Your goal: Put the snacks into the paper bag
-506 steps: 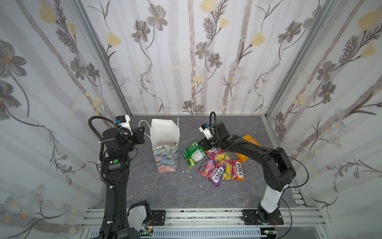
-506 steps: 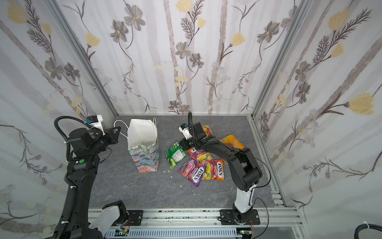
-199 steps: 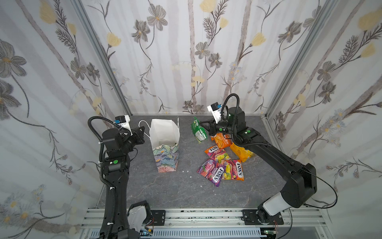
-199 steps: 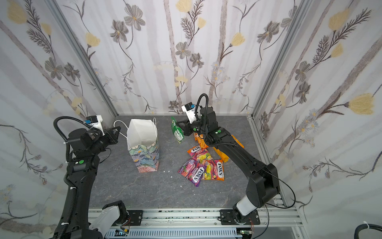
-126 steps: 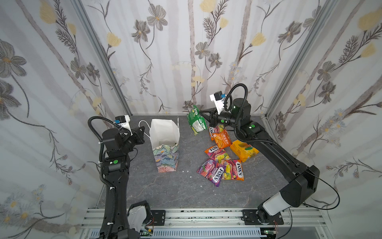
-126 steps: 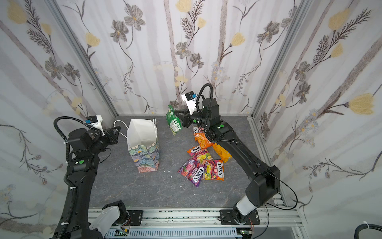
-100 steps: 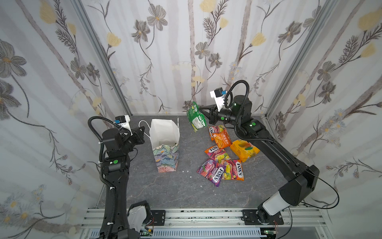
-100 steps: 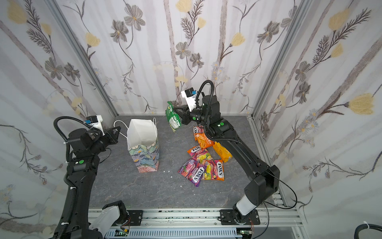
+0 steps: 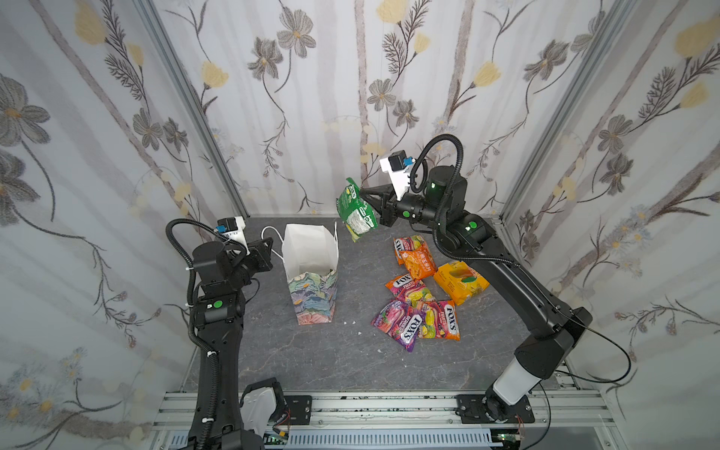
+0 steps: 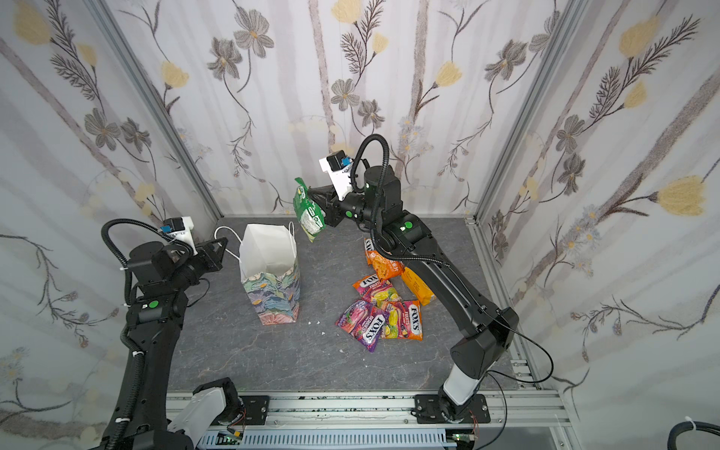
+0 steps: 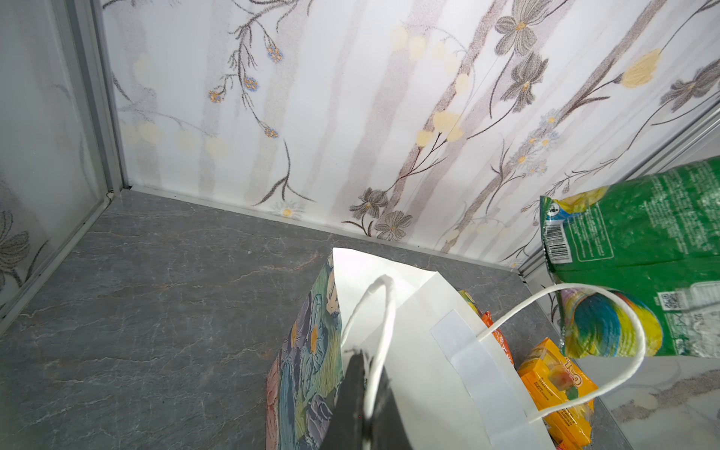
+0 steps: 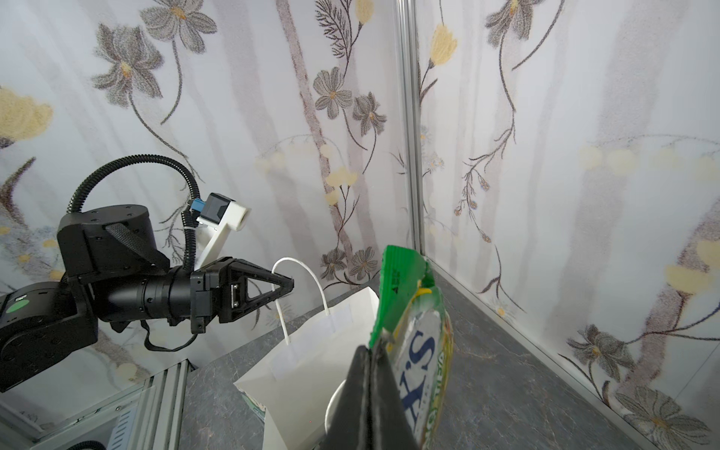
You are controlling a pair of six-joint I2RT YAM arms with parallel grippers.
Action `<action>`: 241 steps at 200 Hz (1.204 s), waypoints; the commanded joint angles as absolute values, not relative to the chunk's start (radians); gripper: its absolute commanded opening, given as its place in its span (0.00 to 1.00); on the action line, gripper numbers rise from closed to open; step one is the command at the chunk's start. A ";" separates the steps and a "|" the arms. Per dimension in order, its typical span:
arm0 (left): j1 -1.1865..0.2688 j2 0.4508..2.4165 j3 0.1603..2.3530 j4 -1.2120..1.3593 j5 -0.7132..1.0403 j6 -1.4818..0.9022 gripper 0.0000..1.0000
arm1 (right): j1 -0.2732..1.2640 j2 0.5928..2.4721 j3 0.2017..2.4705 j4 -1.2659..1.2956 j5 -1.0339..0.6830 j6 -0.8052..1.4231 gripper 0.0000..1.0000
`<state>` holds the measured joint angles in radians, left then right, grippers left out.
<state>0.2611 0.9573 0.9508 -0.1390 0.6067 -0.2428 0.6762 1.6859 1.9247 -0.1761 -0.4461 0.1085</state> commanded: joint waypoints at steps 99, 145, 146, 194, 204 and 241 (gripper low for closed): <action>0.261 0.950 0.947 -0.101 0.627 -0.247 0.00 | 0.748 1.729 2.130 -0.069 -0.360 0.149 0.00; 0.261 0.951 0.947 -0.098 0.625 -0.248 0.00 | 0.752 1.793 2.229 -0.158 -0.245 0.128 0.00; 0.262 0.951 0.947 -0.098 0.624 -0.246 0.00 | 0.750 1.795 2.231 -0.163 -0.239 0.127 0.00; 0.262 0.956 0.946 -0.099 0.629 -0.247 0.00 | 0.640 1.742 1.987 -0.287 -0.321 0.137 0.23; 0.263 0.953 0.947 -0.098 0.624 -0.245 0.00 | 0.629 1.726 1.923 -0.331 -0.303 0.100 0.30; 0.262 0.959 0.948 -0.100 0.614 -0.244 0.00 | 0.592 1.654 1.577 -0.362 -0.347 0.016 0.57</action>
